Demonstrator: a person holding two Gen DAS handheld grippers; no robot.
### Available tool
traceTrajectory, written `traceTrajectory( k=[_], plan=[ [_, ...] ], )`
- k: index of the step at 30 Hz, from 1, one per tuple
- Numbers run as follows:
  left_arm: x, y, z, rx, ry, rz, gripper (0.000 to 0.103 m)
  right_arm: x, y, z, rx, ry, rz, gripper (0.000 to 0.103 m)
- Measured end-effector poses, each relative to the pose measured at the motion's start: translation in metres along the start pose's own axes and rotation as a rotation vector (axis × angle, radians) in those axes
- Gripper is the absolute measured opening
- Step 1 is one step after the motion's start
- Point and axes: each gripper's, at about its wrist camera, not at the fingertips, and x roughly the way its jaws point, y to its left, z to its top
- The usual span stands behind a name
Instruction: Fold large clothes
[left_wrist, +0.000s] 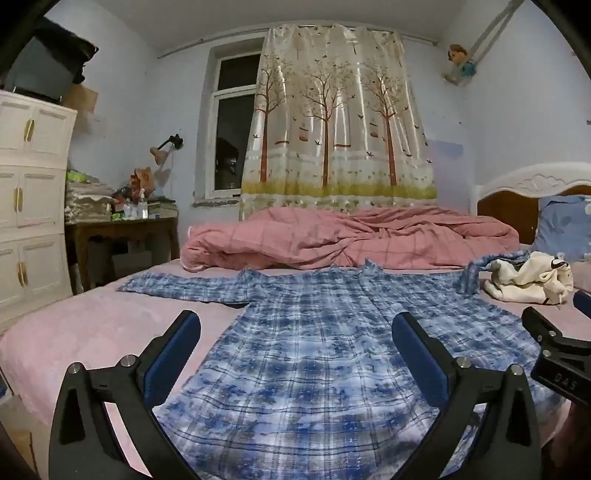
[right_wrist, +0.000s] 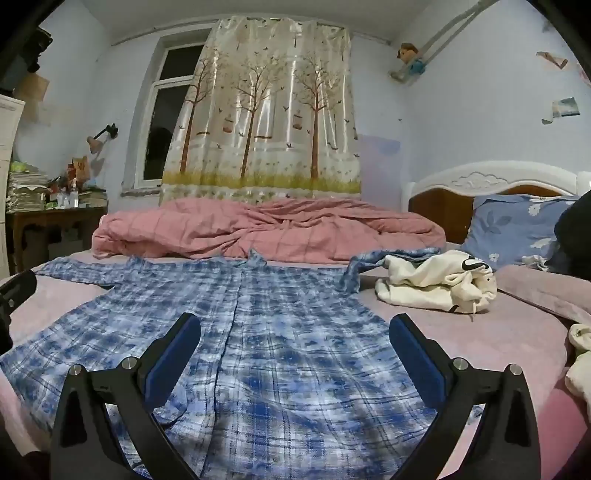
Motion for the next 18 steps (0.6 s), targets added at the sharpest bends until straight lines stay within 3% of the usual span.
traceTrajectory(
  k=[8,18],
  plan=[
    [-0.018,-0.003,0.0,0.14,-0.092,0.083,0.103,0.002,-0.002,-0.001,0.02,0.001,0.01,0.103],
    [-0.017,0.042,-0.003,-0.045,-0.068,0.074,0.103,-0.007,0.0,-0.002,0.014,-0.036,0.016,0.103]
  ],
)
